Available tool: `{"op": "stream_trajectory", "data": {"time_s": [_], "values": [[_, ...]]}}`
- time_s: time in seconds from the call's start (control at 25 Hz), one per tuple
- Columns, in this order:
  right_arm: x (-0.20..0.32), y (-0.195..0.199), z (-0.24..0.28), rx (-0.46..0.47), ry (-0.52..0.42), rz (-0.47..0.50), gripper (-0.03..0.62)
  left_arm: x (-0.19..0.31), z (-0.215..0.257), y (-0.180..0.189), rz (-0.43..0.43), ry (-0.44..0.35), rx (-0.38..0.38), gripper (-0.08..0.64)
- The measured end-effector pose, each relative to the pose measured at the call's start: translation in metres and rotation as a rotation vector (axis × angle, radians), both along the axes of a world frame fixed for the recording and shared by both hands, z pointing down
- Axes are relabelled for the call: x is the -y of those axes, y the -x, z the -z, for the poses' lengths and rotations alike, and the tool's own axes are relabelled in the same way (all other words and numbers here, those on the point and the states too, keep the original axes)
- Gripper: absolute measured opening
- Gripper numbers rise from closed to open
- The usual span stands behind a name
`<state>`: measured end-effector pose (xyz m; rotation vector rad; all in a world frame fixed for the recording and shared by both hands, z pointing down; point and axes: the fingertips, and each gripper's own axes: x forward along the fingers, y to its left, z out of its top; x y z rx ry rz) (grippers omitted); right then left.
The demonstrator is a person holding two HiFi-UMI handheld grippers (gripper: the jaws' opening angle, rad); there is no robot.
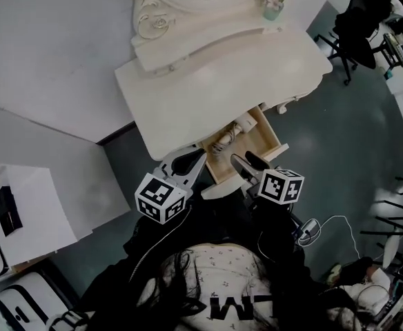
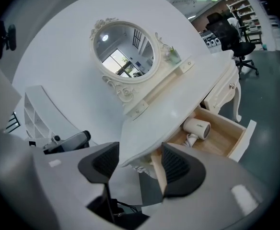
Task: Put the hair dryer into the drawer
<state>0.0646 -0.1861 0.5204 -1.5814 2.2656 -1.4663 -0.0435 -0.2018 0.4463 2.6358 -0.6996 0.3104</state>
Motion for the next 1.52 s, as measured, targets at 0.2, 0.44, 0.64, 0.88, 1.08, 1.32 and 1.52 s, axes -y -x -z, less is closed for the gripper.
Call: {"op": "stream_trajectory", "data": {"time_s": [0.2, 0.44, 0.64, 0.88, 1.08, 1.32, 1.52], "values": [[-0.01, -0.007, 0.018, -0.056, -0.04, 0.005, 0.27, -0.007, -0.005, -0.017, -0.037, 0.018, -0.021, 0.002], [-0.015, -0.013, 0.038, -0.104, -0.087, 0.032, 0.217, -0.009, -0.007, -0.024, -0.021, 0.027, -0.025, 0.0], [-0.035, -0.029, 0.041, -0.126, -0.107, 0.039, 0.11, -0.018, 0.002, -0.034, 0.021, -0.001, -0.018, 0.002], [-0.075, -0.046, 0.056, -0.104, -0.165, 0.098, 0.077, -0.059, 0.013, -0.058, 0.076, -0.023, -0.012, 0.002], [-0.117, -0.06, 0.071, -0.093, -0.226, 0.139, 0.054, -0.109, 0.023, -0.084, 0.098, -0.045, -0.016, 0.002], [-0.177, -0.066, 0.074, -0.053, -0.265, 0.186, 0.054, -0.173, 0.02, -0.096, 0.144, -0.057, 0.011, 0.002], [-0.221, -0.066, 0.071, -0.02, -0.263, 0.216, 0.053, -0.218, 0.026, -0.104, 0.168, -0.078, 0.013, 0.002]]}}
